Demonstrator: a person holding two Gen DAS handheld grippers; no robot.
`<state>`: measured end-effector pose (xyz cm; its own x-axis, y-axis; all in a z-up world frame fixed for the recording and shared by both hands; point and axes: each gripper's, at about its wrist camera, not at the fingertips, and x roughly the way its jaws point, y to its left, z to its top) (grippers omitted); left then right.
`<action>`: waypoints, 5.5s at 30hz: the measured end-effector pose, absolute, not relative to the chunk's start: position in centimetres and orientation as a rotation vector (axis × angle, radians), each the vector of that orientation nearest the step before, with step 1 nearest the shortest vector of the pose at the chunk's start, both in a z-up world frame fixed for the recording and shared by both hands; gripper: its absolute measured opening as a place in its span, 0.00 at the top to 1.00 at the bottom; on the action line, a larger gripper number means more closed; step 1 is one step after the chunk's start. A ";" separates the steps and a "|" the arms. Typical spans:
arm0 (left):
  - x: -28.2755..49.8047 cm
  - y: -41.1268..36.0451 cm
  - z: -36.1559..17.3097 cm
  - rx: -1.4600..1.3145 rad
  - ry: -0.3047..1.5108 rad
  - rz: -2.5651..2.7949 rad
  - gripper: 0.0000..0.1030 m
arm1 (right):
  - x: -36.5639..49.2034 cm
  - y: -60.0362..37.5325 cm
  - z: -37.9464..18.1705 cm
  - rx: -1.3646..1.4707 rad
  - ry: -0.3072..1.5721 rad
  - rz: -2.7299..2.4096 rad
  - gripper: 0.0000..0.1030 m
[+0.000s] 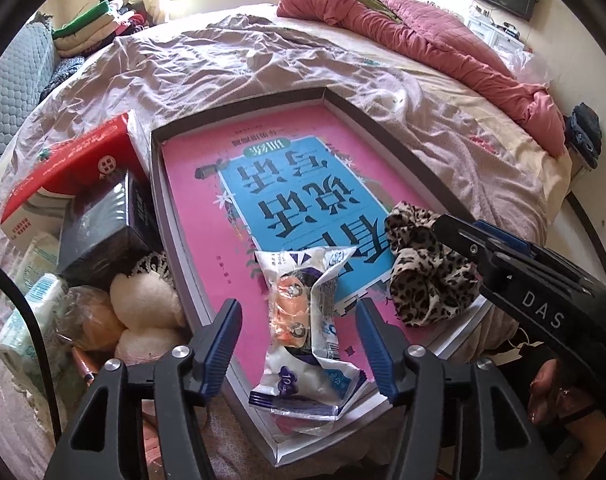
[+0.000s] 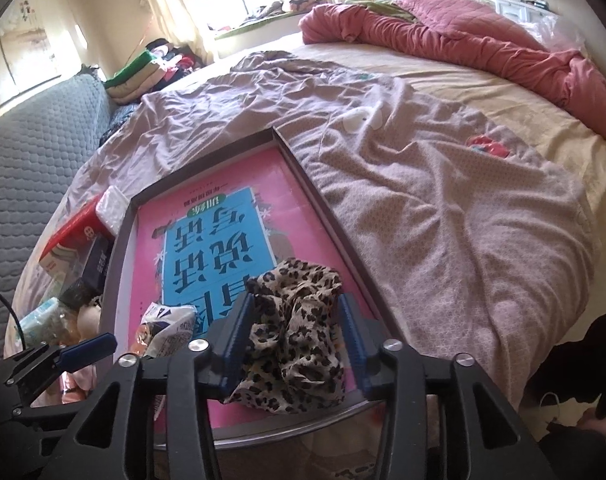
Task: Organize soft objects
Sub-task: 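Withdraw both open tools from the tray back toward the pile, then grasp the pink tube with the right tool while the left tool grasps the white floral cloth, then carry the pink tube and floral cloth over the pink tray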
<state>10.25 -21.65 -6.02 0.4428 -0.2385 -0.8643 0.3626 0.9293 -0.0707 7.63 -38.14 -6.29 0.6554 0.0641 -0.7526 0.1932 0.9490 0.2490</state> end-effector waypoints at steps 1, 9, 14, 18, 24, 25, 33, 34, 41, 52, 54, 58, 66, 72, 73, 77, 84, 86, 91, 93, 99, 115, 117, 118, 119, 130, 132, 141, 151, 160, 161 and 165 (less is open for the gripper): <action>10.2 -21.5 -5.8 0.130 1.043 -0.373 0.42 | 7.6 -38.1 -6.2 0.320 0.854 -0.078 0.52; 9.7 -20.8 -3.8 0.098 0.998 -0.377 0.35 | 7.2 -38.2 -4.8 0.306 0.822 -0.091 0.44; 9.2 -20.0 -2.1 0.079 0.961 -0.372 0.33 | 6.9 -37.9 -3.6 0.296 0.800 -0.090 0.41; 8.9 -19.1 -1.0 0.071 0.942 -0.361 0.33 | 6.6 -37.3 -2.4 0.277 0.781 -0.079 0.40; 8.3 -17.3 0.9 0.063 0.904 -0.322 0.31 | 6.3 -36.1 -0.9 0.255 0.756 -0.060 0.33; 8.2 -17.1 1.1 0.058 0.900 -0.319 0.31 | 6.2 -35.7 -0.6 0.249 0.750 -0.054 0.33; 7.4 -14.0 2.8 0.054 0.867 -0.251 0.31 | 5.8 -33.4 1.3 0.210 0.725 -0.009 0.31; 7.3 -13.7 2.9 0.051 0.866 -0.242 0.31 | 5.7 -33.0 1.5 0.206 0.721 -0.001 0.31; 7.2 -10.3 3.4 0.013 0.863 -0.197 0.30 | 5.3 -30.7 2.7 0.158 0.704 0.025 0.30; 7.1 -3.8 5.3 -0.051 0.854 -0.104 0.30 | 4.5 -28.0 4.8 0.117 0.665 0.085 0.29; 7.0 -2.3 5.3 -0.068 0.861 -0.075 0.30 | 4.4 -27.6 5.0 0.114 0.659 0.098 0.29; 6.9 0.8 4.8 -0.099 0.872 -0.032 0.30 | 4.4 -26.2 5.0 0.098 0.664 0.139 0.29; 6.3 4.7 3.0 -0.117 0.896 0.019 0.30 | 4.4 -23.3 4.4 0.051 0.684 0.195 0.29; 6.3 5.7 1.5 -0.135 0.923 0.009 0.30 | 4.3 -21.0 3.1 0.009 0.723 0.241 0.29; 6.4 5.7 1.1 -0.138 0.935 0.007 0.30 | 4.3 -20.6 2.8 0.003 0.732 0.251 0.29; 6.6 5.7 -0.1 -0.137 0.955 0.000 0.30 | 4.2 -19.0 1.8 -0.022 0.764 0.284 0.29; 6.9 4.3 -3.0 -0.124 1.016 -0.049 0.30 | 4.3 -16.3 -0.4 -0.105 0.821 0.330 0.29; 6.9 3.9 -3.7 -0.128 1.022 -0.067 0.30 | 4.4 -15.8 -1.3 -0.132 0.841 0.340 0.29; 7.1 3.1 -5.1 -0.128 1.039 -0.103 0.30 | 4.9 -14.8 -3.5 -0.154 0.901 0.374 0.29; 7.2 2.9 -5.3 -0.129 1.035 -0.114 0.30 | 5.0 -14.3 -4.0 -0.165 0.911 0.397 0.29; 7.8 3.0 -6.2 -0.147 1.053 -0.130 0.30 | 5.7 -13.3 -5.7 -0.186 0.971 0.434 0.46; 8.7 5.6 -8.2 -0.282 1.071 -0.170 0.30 | 7.1 -11.1 -7.8 -0.174 1.031 0.475 0.77; 8.9 5.7 -8.5 -0.305 1.072 -0.183 0.30 | 7.5 -11.3 -8.2 -0.169 1.041 0.453 0.77; 9.0 5.7 -8.5 -0.304 1.073 -0.183 0.30 | 7.9 -11.3 -8.4 -0.164 1.053 0.447 0.80; 9.0 5.6 -8.5 -0.302 1.069 -0.184 0.30 | 8.1 -11.3 -8.6 -0.151 1.060 0.451 0.81; 9.6 5.3 -9.4 -0.358 1.071 -0.266 0.72 | 8.2 -12.3 -8.0 -0.068 1.016 0.496 0.85; 9.5 5.4 -9.5 -0.359 1.058 -0.275 0.78 | 8.0 -12.4 -7.7 -0.064 1.008 0.498 0.85; 8.4 5.7 -7.9 -0.308 1.005 -0.253 0.85 | 7.2 -13.8 -6.6 0.034 0.989 0.509 0.85; 7.0 5.5 -5.3 -0.275 0.959 -0.209 0.85 | 6.5 -14.8 -5.2 0.054 0.952 0.483 0.85; 5.5 3.0 -1.0 -0.204 0.874 -0.215 0.85 | 5.8 -16.2 -3.2 0.087 0.905 0.464 0.85; 5.3 2.7 -0.6 -0.196 0.869 -0.218 0.85 | 5.8 -16.3 -2.9 0.091 0.900 0.464 0.85; 4.7 1.1 0.4 -0.174 0.864 -0.240 0.85 | 5.6 -17.3 -1.8 0.114 0.878 0.448 0.85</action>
